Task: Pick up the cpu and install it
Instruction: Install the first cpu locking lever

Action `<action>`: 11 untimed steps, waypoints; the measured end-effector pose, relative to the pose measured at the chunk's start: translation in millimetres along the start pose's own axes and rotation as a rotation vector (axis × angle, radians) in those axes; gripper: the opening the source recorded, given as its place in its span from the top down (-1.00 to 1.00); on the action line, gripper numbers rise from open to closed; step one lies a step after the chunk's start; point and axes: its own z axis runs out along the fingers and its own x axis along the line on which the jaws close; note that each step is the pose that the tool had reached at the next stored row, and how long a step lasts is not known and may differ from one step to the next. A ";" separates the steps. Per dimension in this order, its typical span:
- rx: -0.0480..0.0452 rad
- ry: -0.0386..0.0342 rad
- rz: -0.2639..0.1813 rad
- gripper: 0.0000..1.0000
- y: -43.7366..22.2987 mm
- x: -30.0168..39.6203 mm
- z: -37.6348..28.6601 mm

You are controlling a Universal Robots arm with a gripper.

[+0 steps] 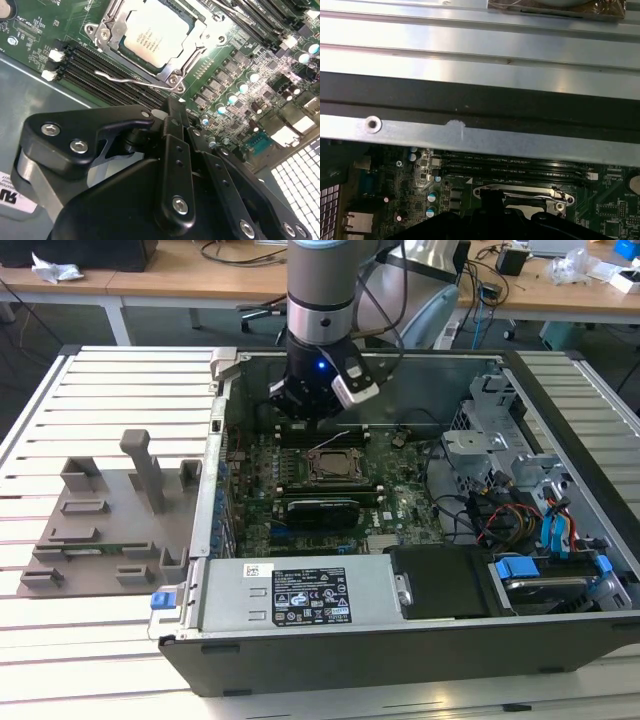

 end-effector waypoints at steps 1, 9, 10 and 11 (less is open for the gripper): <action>0.0000 0.0000 0.000 0.79 -0.1 0.0 2.1; 0.0001 0.0001 0.000 0.79 1.6 -2.8 13.2; 0.0003 0.0002 0.000 0.79 2.1 -3.7 13.7; 0.0005 0.0002 0.000 0.79 2.4 -4.6 14.2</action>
